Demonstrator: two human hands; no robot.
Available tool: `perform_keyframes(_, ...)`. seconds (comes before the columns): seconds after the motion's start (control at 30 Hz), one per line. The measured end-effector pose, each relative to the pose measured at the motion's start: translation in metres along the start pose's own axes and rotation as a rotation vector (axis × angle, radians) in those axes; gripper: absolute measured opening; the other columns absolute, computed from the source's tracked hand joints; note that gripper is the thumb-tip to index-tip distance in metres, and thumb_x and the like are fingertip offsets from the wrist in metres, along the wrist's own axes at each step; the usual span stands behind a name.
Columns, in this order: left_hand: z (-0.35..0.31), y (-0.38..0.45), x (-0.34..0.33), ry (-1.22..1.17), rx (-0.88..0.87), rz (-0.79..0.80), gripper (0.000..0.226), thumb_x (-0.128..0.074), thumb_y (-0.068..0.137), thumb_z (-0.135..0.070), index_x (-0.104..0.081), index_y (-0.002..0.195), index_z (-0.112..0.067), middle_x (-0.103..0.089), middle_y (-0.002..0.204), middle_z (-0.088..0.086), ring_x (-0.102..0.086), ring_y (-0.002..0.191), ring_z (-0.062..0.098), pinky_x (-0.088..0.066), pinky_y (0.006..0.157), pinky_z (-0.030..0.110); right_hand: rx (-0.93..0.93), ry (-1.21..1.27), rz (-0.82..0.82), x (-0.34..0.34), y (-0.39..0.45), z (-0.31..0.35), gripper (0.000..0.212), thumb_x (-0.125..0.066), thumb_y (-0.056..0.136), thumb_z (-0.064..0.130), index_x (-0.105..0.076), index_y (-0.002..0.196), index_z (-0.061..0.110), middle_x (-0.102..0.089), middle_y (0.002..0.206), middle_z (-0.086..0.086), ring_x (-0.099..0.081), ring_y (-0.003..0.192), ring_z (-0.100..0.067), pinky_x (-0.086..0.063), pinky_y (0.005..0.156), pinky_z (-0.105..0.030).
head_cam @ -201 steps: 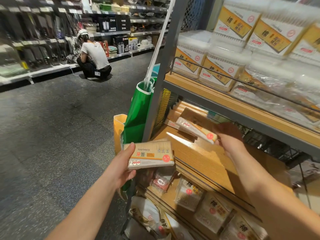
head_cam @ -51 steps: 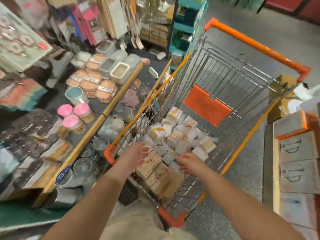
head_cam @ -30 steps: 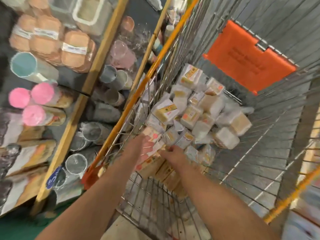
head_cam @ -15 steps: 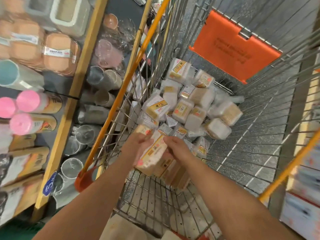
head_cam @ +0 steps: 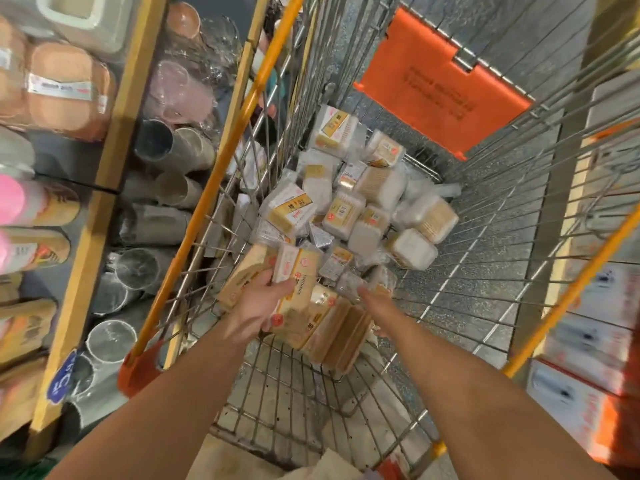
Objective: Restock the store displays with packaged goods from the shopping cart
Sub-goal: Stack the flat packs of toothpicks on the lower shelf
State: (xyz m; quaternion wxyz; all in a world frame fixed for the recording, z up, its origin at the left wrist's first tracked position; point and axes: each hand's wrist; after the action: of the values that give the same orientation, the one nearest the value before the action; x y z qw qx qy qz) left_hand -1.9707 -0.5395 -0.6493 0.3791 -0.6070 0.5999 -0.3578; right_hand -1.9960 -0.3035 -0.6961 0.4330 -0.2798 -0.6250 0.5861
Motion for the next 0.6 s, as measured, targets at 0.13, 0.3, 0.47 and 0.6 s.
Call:
perform_keyframes(0.13, 0.006, 0.007, 0.011, -0.074, -0.011, -0.013, 0.036, -0.065, 0.094, -0.021, -0.059, 0.125, -0.004, -0.076, 0.095, 0.005, -0.072, 0.086, 0.029, -0.056, 0.064, 0.037, 0.047, -0.136, 0.005, -0.009, 0.005, -0.009, 0.062, -0.072, 0.086, 0.041, -0.048, 0.137, 0.014, -0.060, 0.125, -0.009, -0.060, 0.103, -0.027, -0.058, 0.076, -0.042)
perform_keyframes(0.3, 0.009, 0.013, 0.015, -0.228, 0.080, 0.063, 0.051, -0.070, 0.088, -0.010, -0.050, 0.130, 0.012, -0.069, 0.106, 0.014, -0.068, 0.104, 0.032, -0.056, 0.081, 0.037, 0.124, -0.439, 0.150, 0.002, 0.000, -0.012, 0.076, -0.079, 0.078, 0.010, -0.039, 0.143, 0.008, -0.061, 0.122, -0.010, -0.065, 0.097, -0.026, -0.054, 0.063, -0.023)
perform_keyframes(0.47, 0.008, 0.008, 0.000, -0.240, 0.155, 0.095, 0.028, -0.054, 0.096, 0.001, -0.055, 0.122, 0.008, -0.072, 0.079, 0.001, -0.071, 0.068, 0.016, -0.057, 0.061, 0.028, 0.205, -0.621, 0.118, 0.002, -0.001, -0.016, 0.034, -0.070, 0.087, 0.011, -0.054, 0.118, 0.010, -0.063, 0.101, -0.006, -0.062, 0.091, -0.022, -0.053, 0.081, -0.032)
perform_keyframes(0.6, 0.004, 0.008, -0.005, -0.234, 0.158, 0.012, 0.029, -0.050, 0.099, -0.004, -0.053, 0.126, 0.003, -0.065, 0.101, -0.001, -0.065, 0.102, 0.029, -0.055, 0.070, 0.028, 0.369, -0.749, 0.243, -0.006, -0.017, -0.001, 0.012, -0.052, 0.100, 0.015, -0.057, 0.100, 0.004, -0.054, 0.075, -0.001, -0.056, 0.072, -0.020, -0.048, 0.062, -0.025)
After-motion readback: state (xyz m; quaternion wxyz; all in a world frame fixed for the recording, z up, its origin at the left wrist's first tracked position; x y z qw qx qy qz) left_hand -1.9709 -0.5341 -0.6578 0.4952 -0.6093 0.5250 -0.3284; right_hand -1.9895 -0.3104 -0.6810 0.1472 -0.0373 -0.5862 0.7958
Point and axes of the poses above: each hand's wrist, its own y-axis towards the middle knuckle, its own x-axis out of the back of the hand, z = x × y
